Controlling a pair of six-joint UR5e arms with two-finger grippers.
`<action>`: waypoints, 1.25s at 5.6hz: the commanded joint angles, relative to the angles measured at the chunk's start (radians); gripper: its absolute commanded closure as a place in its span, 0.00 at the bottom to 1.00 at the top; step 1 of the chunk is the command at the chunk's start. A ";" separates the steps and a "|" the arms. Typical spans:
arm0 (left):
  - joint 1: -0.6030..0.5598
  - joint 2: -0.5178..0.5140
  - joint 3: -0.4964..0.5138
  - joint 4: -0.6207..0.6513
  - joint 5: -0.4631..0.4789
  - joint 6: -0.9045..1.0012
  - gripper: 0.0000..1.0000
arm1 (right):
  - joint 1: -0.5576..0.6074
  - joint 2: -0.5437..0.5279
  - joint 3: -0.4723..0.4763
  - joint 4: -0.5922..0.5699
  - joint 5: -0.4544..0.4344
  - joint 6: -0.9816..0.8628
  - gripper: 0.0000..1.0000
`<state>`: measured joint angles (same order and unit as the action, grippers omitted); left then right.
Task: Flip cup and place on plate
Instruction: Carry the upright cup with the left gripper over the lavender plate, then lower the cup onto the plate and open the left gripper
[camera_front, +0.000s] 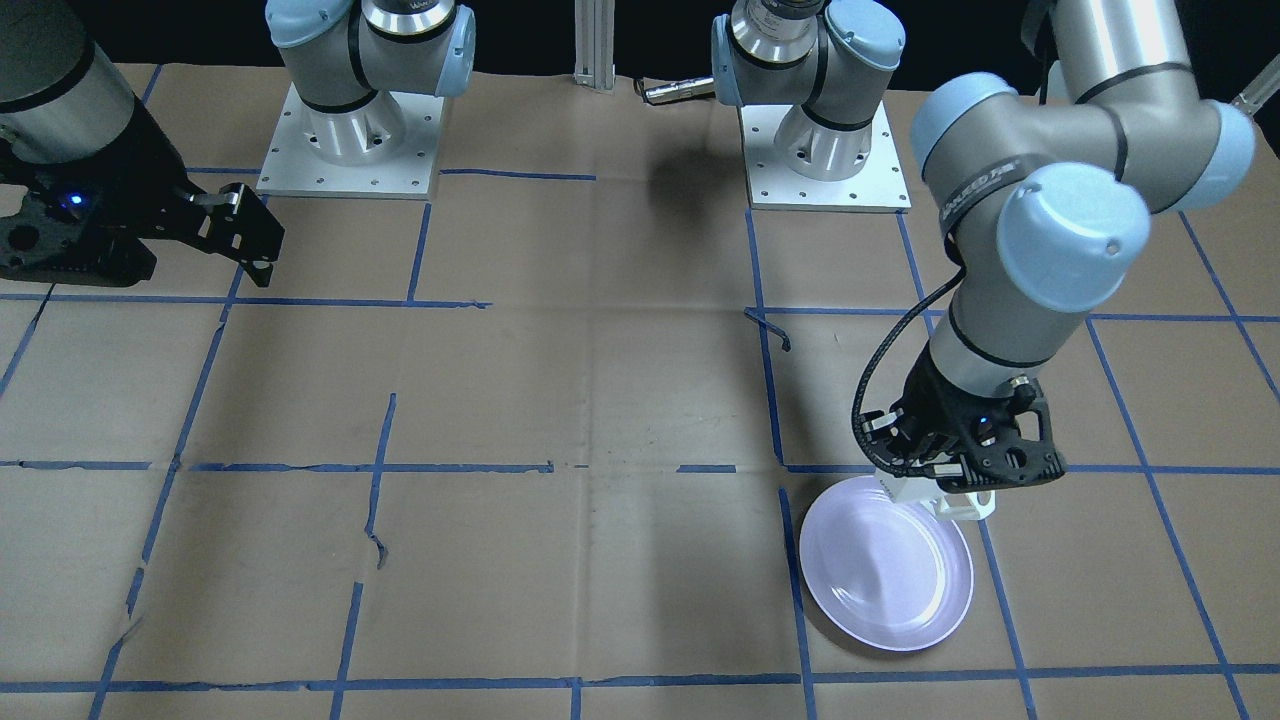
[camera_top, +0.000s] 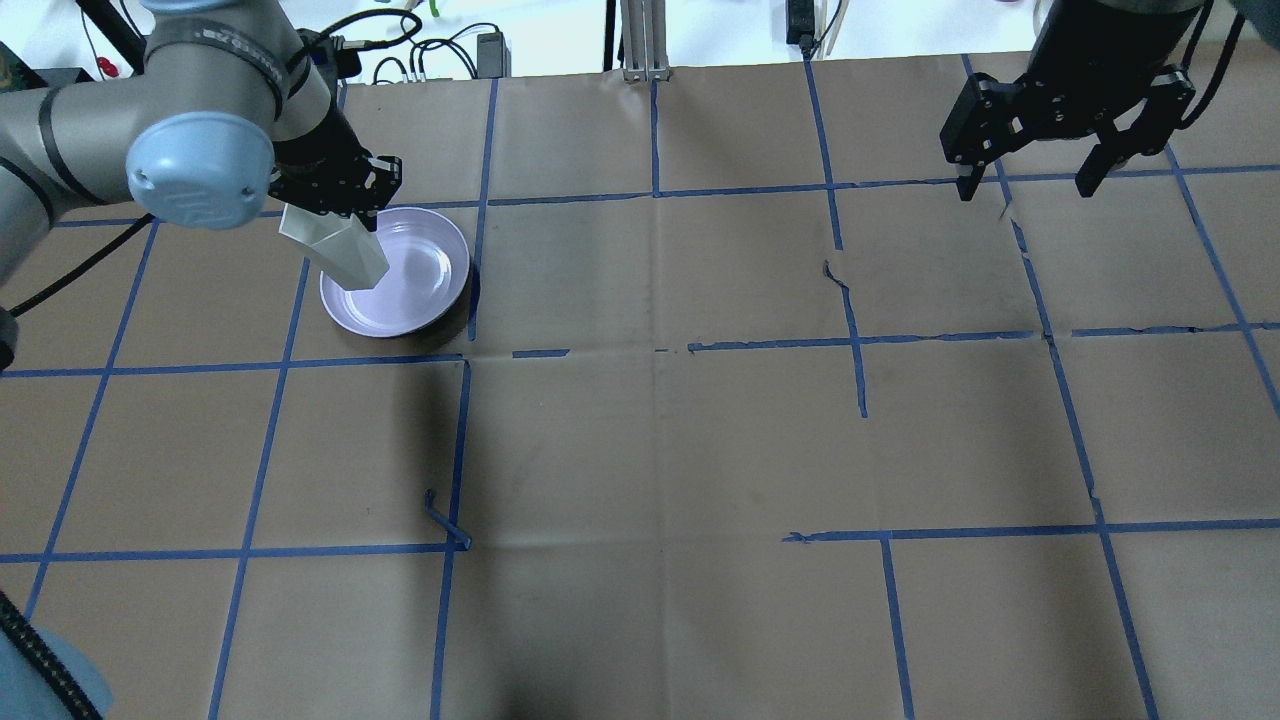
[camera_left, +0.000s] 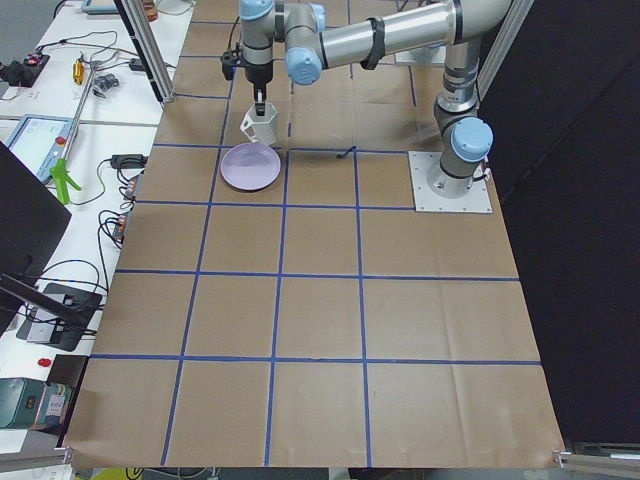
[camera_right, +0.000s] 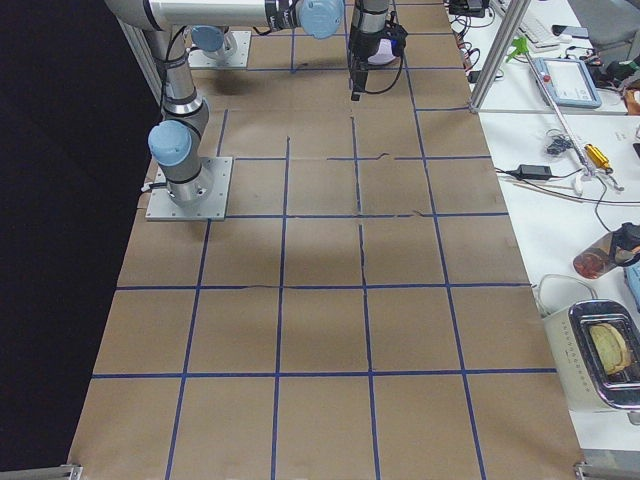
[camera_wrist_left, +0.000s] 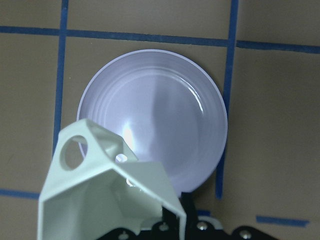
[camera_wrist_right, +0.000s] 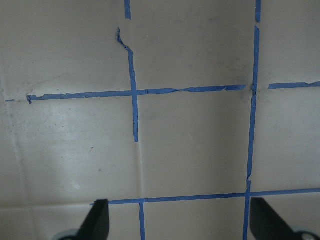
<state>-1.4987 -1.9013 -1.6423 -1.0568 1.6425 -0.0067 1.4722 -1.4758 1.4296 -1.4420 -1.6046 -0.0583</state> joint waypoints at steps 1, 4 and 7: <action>-0.003 -0.111 -0.068 0.219 0.043 0.001 1.00 | 0.000 0.000 0.000 0.000 0.000 0.000 0.00; -0.009 -0.145 -0.068 0.256 0.037 -0.001 0.68 | 0.000 0.000 0.000 0.000 0.000 0.000 0.00; -0.014 0.014 0.010 -0.072 0.040 0.001 0.00 | 0.000 0.000 0.000 0.000 0.000 0.000 0.00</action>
<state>-1.5113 -1.9659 -1.6660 -0.9698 1.6832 -0.0062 1.4726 -1.4756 1.4297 -1.4419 -1.6046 -0.0583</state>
